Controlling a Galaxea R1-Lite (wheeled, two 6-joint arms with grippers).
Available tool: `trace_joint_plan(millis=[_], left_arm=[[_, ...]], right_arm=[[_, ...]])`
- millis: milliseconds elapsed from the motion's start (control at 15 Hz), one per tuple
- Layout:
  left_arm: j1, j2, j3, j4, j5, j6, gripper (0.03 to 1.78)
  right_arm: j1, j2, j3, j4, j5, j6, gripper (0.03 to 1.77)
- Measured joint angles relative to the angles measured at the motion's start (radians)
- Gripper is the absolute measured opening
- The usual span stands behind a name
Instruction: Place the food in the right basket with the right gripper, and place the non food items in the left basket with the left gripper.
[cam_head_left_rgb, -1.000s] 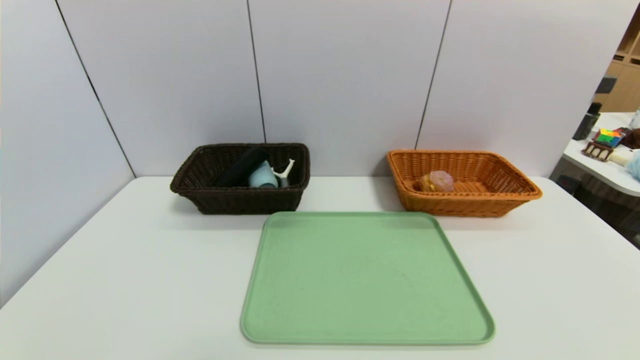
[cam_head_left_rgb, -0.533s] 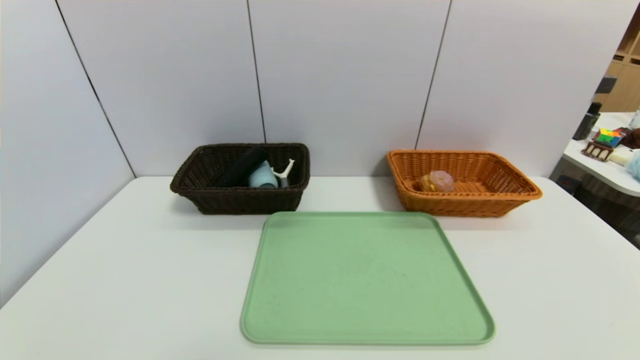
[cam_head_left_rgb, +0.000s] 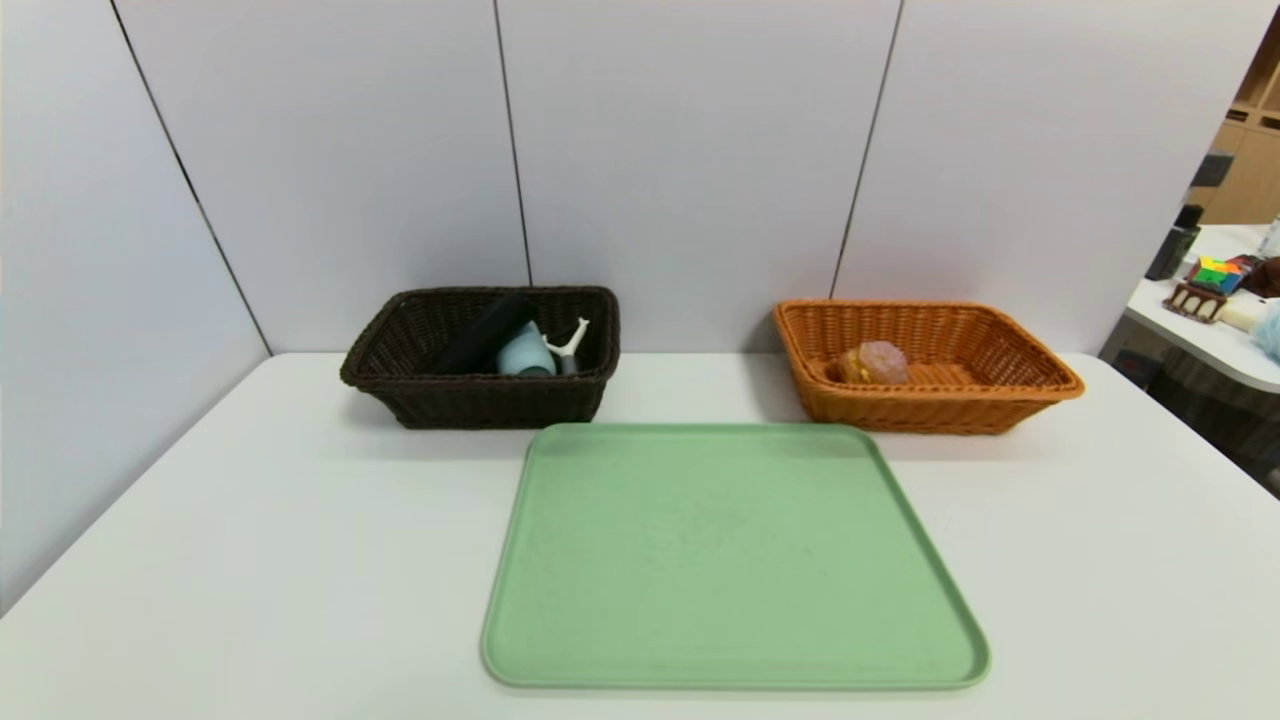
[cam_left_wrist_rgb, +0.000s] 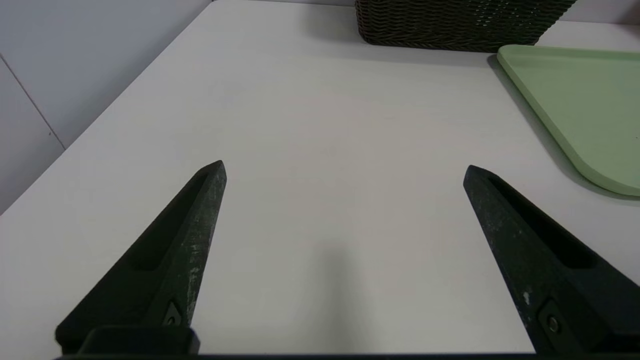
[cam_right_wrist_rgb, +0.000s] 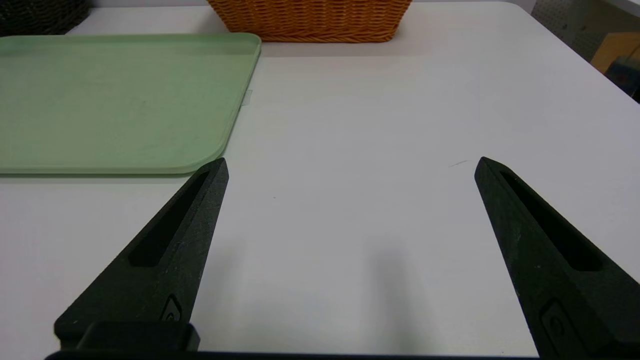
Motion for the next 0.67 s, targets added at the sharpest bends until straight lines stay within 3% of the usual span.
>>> trace_joint_plan(millis=[667], left_arm=[[0.0,0.0,0.0,0.0,0.0,0.0,1.69]], right_arm=[[0.001,0.0,0.001,-0.001,0.0,0.0,1.7]])
